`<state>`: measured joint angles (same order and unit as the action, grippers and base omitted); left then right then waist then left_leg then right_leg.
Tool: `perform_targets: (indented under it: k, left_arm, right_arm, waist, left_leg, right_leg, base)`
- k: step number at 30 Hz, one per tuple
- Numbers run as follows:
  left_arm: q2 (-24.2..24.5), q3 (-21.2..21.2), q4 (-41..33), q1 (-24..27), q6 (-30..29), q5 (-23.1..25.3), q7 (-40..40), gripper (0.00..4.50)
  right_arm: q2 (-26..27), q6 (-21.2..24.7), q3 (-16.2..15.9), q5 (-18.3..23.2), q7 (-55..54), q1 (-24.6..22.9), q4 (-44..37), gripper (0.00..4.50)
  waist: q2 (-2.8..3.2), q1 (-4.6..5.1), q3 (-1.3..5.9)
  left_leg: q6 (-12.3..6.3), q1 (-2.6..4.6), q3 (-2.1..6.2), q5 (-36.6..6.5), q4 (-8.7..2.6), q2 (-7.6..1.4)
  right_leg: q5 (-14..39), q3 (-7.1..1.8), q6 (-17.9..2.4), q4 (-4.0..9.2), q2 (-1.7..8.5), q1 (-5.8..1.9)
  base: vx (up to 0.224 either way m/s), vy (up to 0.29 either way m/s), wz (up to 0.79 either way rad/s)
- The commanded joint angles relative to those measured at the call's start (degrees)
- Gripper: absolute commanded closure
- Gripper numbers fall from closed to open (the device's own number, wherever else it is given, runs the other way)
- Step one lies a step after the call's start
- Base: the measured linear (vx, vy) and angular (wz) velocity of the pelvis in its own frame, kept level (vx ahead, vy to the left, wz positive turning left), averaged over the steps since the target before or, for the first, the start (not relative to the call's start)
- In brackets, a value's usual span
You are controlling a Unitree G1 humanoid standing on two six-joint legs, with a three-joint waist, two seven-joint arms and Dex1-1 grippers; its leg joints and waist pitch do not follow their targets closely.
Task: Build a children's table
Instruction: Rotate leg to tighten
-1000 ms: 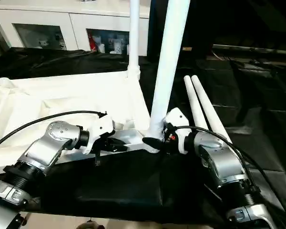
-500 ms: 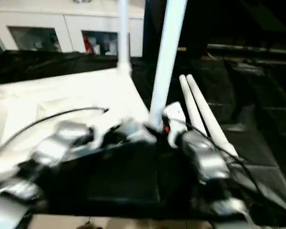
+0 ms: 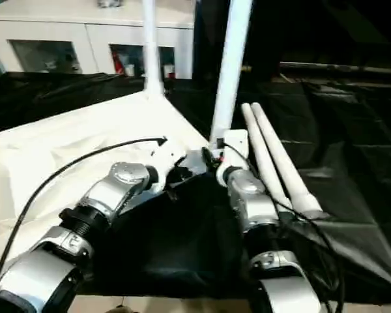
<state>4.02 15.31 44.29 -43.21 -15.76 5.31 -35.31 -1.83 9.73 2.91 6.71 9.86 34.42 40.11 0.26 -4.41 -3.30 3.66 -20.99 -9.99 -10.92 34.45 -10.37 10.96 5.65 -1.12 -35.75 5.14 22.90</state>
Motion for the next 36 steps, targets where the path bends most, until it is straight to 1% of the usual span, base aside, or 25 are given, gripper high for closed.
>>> perform_targets:
  k: [1, 3, 4, 5, 6, 7, 8, 9, 10, 11, 12, 13, 14, 15, 17, 19, 21, 22, 23, 24, 27, 28, 31, 33, 36]
  left_arm:
    - [-0.49, -0.98, -0.65, -1.43, 2.01, -0.42, 1.55, 4.5]
    - [0.04, -1.01, -1.13, -1.15, 2.29, -0.6, 0.64, 4.5]
    - [1.37, -0.71, -2.12, -0.44, 3.34, -0.7, -1.74, 4.5]
    - [1.49, -0.7, -2.2, -0.38, 3.44, -0.7, -1.95, 4.5]
    - [1.99, -0.64, -2.52, -0.13, 3.86, -0.74, -2.77, 4.5]
    - [2.9, -0.5, -3.23, 0.39, 4.77, -1.06, -4.67, 4.5]
    - [3.63, -0.44, -3.53, 0.71, 5.3, -1.18, -5.83, 4.5]
    - [4.1, -0.38, -3.71, 0.91, 5.63, -1.25, -6.57, 4.5]
    - [4.95, -0.29, -4.35, 1.45, 6.68, -1.69, -8.46, 4.5]
    - [5.11, -0.27, -4.47, 1.56, 6.89, -1.77, -8.82, 4.5]
    - [5.99, -0.2, -5.24, 2.13, 7.44, -2.27, -10.64, 4.5]
    - [6.32, -0.14, -5.68, 2.42, 7.82, -2.57, -11.59, 4.5]
    - [7.39, 0.04, -7.1, 3.34, 9.03, -3.58, -14.67, 4.5]
    - [8.52, 0.19, -8.74, 4.3, 9.61, -4.73, -17.9, 4.5]
    - [10.44, 0.67, -11.77, 5.72, 9.61, -6.34, -22.81, 4.5]
    - [11.46, 1.05, -13.77, 6.57, 9.12, -7.19, -25.56, 4.5]
    - [12.1, 1.38, -15.41, 7.29, 8.59, -7.9, -27.61, 4.5]
    - [12.52, 1.66, -16.76, 7.91, 8.35, -8.32, -28.95, 4.5]
    - [12.77, 1.84, -17.82, 8.4, 7.85, -8.66, -29.8, 4.5]
    - [13.02, 2.07, -19.04, 9.01, 7.41, -8.89, -30.42, 4.5]
    - [13.12, 2.15, -19.53, 9.31, 7.32, -8.82, -30.62, 4.5]
    - [13.12, 2.19, -19.59, 9.38, 7.32, -8.77, -30.66, 4.5]
    - [13.49, 2.27, -20.7, 9.96, 6.81, -8.77, -31.57, 4.5]
    - [13.57, 2.21, -21.16, 10.13, 6.49, -8.7, -31.84, 4.5]
    - [13.64, 2.04, -21.52, 10.19, 6.09, -8.39, -31.81, 4.5]
  right_arm:
    - [1.72, 0.92, -2.34, 1.22, 3.41, -0.18, 0.82, 0.59]
    - [0.94, 0.41, -2.47, 1.24, 5.33, -0.35, -0.48, 0.24]
    - [-1.76, 1.32, -4.21, 0.32, 8.79, -1.51, -4.44, 0.17]
    - [-2.0, 1.44, -4.32, 0.29, 9.1, -1.61, -4.81, 0.17]
    - [-2.99, 1.96, -4.76, 0.17, 10.38, -2.06, -6.37, 0.06]
    - [-4.78, 3.22, -4.96, 0.27, 11.92, -2.67, -8.62, 0.06]
    - [-6.34, 4.41, -5.0, 0.42, 13.35, -3.17, -10.33, 0.06]
    - [-7.37, 5.15, -5.06, 0.46, 14.3, -3.49, -11.4, 0.06]
    - [-9.14, 6.59, -5.2, 0.77, 15.89, -4.17, -13.39, 0.06]
    - [-9.47, 6.86, -5.22, 0.82, 16.19, -4.3, -13.76, 0.06]
    - [-11.16, 8.4, -5.35, 1.16, 18.03, -5.04, -15.69, 0.06]
    - [-11.83, 8.92, -5.59, 1.26, 18.86, -5.33, -16.4, 0.06]
    - [-14.03, 10.62, -6.38, 1.59, 21.55, -6.27, -18.72, 0.06]
    - [-16.48, 12.43, -7.53, 1.94, 24.98, -7.32, -21.21, 0.06]
    - [-20.84, 13.66, -10.41, 2.43, 32.05, -9.42, -25.28, 0.06]
    - [-22.84, 14.15, -11.8, 2.5, 35.36, -10.44, -27.26, 0.06]
    - [-23.54, 14.43, -12.34, 2.26, 36.6, -10.73, -27.8, 0.06]
    - [-23.77, 14.35, -12.62, 2.0, 36.96, -10.76, -27.85, 0.06]
    - [-23.8, 14.36, -12.81, 1.94, 37.24, -10.69, -27.74, 0.06]
    - [-23.62, 14.2, -13.03, 1.85, 37.43, -10.54, -27.49, 0.06]
    - [-23.49, 14.58, -13.2, 2.35, 37.93, -10.42, -27.8, 0.06]
    - [-23.44, 14.66, -13.28, 2.58, 38.15, -10.36, -27.91, 0.06]
    - [-23.72, 15.2, -13.64, 3.11, 39.22, -10.39, -28.64, 0.06]
    - [-23.82, 15.38, -13.66, 3.23, 39.77, -10.4, -28.82, 0.32]
    - [-23.92, 15.25, -13.63, 3.2, 40.49, -10.44, -28.8, 0.53]
  waist:
    - [-0.49, -0.24, 3.96]
    - [-0.5, -0.22, 4.02]
    - [-0.42, -0.34, 4.04]
    - [-0.46, -0.36, 4.12]
    - [-0.58, -0.41, 4.21]
    - [-0.48, -0.45, 4.28]
    - [-0.53, -0.45, 4.3]
    - [-0.57, -0.48, 4.28]
    - [-0.34, -0.49, 4.29]
    - [-0.46, -0.61, 4.23]
    - [-0.23, -0.63, 4.23]
    - [-0.34, -0.8, 4.31]
    - [-0.36, -0.82, 4.18]
    - [-0.31, -1.01, 4.14]
    - [-0.4, -1.13, 4.12]
    - [-0.41, -1.16, 4.07]
    - [-0.37, -1.18, 3.99]
    - [-0.48, -1.16, 3.97]
    - [-0.41, -1.29, 3.99]
    - [-0.56, -1.26, 3.85]
    - [-0.44, -1.66, 3.87]
    - [-0.6, -1.76, 3.9]
    - [-0.67, -1.76, 4.06]
    - [-0.69, -1.79, 4.11]
    - [-0.61, -1.77, 4.14]
  left_leg:
    - [-1.88, 0.21, 1.0, -10.54, -4.25, -2.6]
    - [-2.55, 0.15, 0.89, -9.83, -4.12, -2.55]
    - [-2.88, 0.08, 0.93, -8.84, -4.1, -2.53]
    - [-3.21, 0.16, 0.85, -8.47, -4.05, -2.55]
    - [-3.79, -0.09, 0.86, -7.2, -3.93, -2.47]
    - [-4.08, -0.13, 0.86, -6.59, -3.88, -2.54]
    - [-4.9, -0.17, 0.88, -5.4, -3.79, -2.47]
    - [-5.1, -0.13, 0.86, -5.4, -3.78, -2.47]
    - [-5.11, -0.02, 0.8, -5.66, -3.75, -2.58]
    - [-5.11, 0.08, 0.75, -6.21, -3.81, -2.65]
    - [-4.9, 0.16, 0.78, -6.32, -3.84, -2.73]
    - [-4.87, 0.18, 0.76, -6.14, -3.81, -2.76]
    - [-4.95, 0.16, 0.77, -6.15, -3.88, -2.67]
    - [-4.96, 0.23, 0.81, -6.59, -3.97, -2.9]
    - [-5.3, 0.24, 0.73, -7.0, -3.95, -2.95]
    - [-5.09, 0.25, 0.7, -7.49, -4.03, -3.03]
    - [-4.61, 0.25, 0.66, -7.97, -4.04, -3.01]
    - [-4.31, 0.32, 0.64, -8.28, -4.08, -3.04]
    - [-4.11, 0.47, 0.67, -8.4, -4.08, -3.13]
    - [-3.96, 0.35, 0.65, -8.51, -4.14, -3.18]
    - [-3.6, 0.47, 0.61, -8.26, -4.16, -3.15]
    - [-3.43, 0.44, 0.61, -8.04, -4.16, -3.12]
    - [-3.62, 0.29, 0.64, -7.04, -4.06, -3.04]
    - [-3.9, 0.2, 0.67, -6.38, -4.01, -3.07]
    - [-4.34, 0.22, 0.58, -5.79, -3.9, -2.99]
  right_leg:
    - [14.8, -3.37, -9.72, 5.42, 4.25, -3.22]
    - [13.15, -3.35, -10.39, 5.3, 4.27, -3.3]
    - [11.73, -3.35, -10.56, 5.16, 4.19, -3.35]
    - [10.86, -3.36, -10.68, 5.09, 4.09, -3.35]
    - [8.73, -3.36, -10.92, 4.76, 4.02, -3.61]
    - [7.59, -3.4, -11.18, 4.61, 4.11, -3.61]
    - [5.68, -3.37, -11.65, 4.43, 4.01, -3.68]
    - [5.6, -3.34, -11.8, 4.46, 3.98, -3.67]
    - [5.73, -3.39, -12.23, 4.43, 4.1, -3.51]
    - [6.21, -3.43, -12.18, 4.54, 4.0, -3.52]
    - [6.15, -3.48, -12.34, 4.45, 4.02, -3.43]
    - [5.32, -3.48, -12.54, 4.4, 4.02, -3.5]
    - [5.36, -3.46, -12.61, 4.43, 3.92, -3.52]
    - [5.29, -3.51, -12.59, 4.41, 4.01, -3.65]
    - [5.0, -3.51, -12.98, 4.41, 4.09, -3.63]
    - [6.43, -3.5, -12.76, 4.53, 4.12, -3.46]
    - [7.99, -3.5, -12.7, 4.67, 4.17, -3.37]
    - [8.9, -3.5, -12.6, 4.79, 4.16, -3.25]
    - [9.24, -3.53, -12.61, 4.77, 4.25, -3.17]
    - [9.9, -3.59, -12.59, 4.85, 4.31, -3.18]
    - [10.64, -3.6, -12.08, 4.86, 4.19, -3.03]
    - [10.4, -3.61, -11.9, 4.8, 4.18, -3.07]
    - [9.03, -3.59, -11.78, 4.56, 4.2, -3.25]
    - [8.14, -3.59, -11.89, 4.39, 4.22, -3.33]
    - [7.01, -3.56, -12.29, 4.31, 4.11, -3.23]
  base:
    - [0.0, 0.0, 0.0]
    - [0.0, 0.0, 0.0]
    - [0.0, 0.0, 0.0]
    - [0.0, 0.0, 0.0]
    - [0.0, 0.0, 0.0]
    - [0.0, 0.0, 0.0]
    - [0.0, 0.0, 0.0]
    - [0.0, 0.0, 0.0]
    - [0.0, 0.0, 0.0]
    - [0.0, 0.0, 0.0]
    - [0.0, 0.0, 0.0]
    - [0.0, 0.0, 0.0]
    - [0.0, 0.0, 0.0]
    - [0.0, 0.0, 0.0]
    - [0.0, 0.0, 0.0]
    - [0.0, 0.0, 0.0]
    - [0.0, 0.0, 0.0]
    - [0.0, 0.0, 0.0]
    - [0.0, 0.0, 0.0]
    - [0.0, 0.0, 0.0]
    - [0.0, 0.0, 0.0]
    - [0.0, 0.0, 0.0]
    - [0.0, 0.0, 0.0]
    - [0.0, 0.0, 0.0]
    - [0.0, 0.0, 0.0]
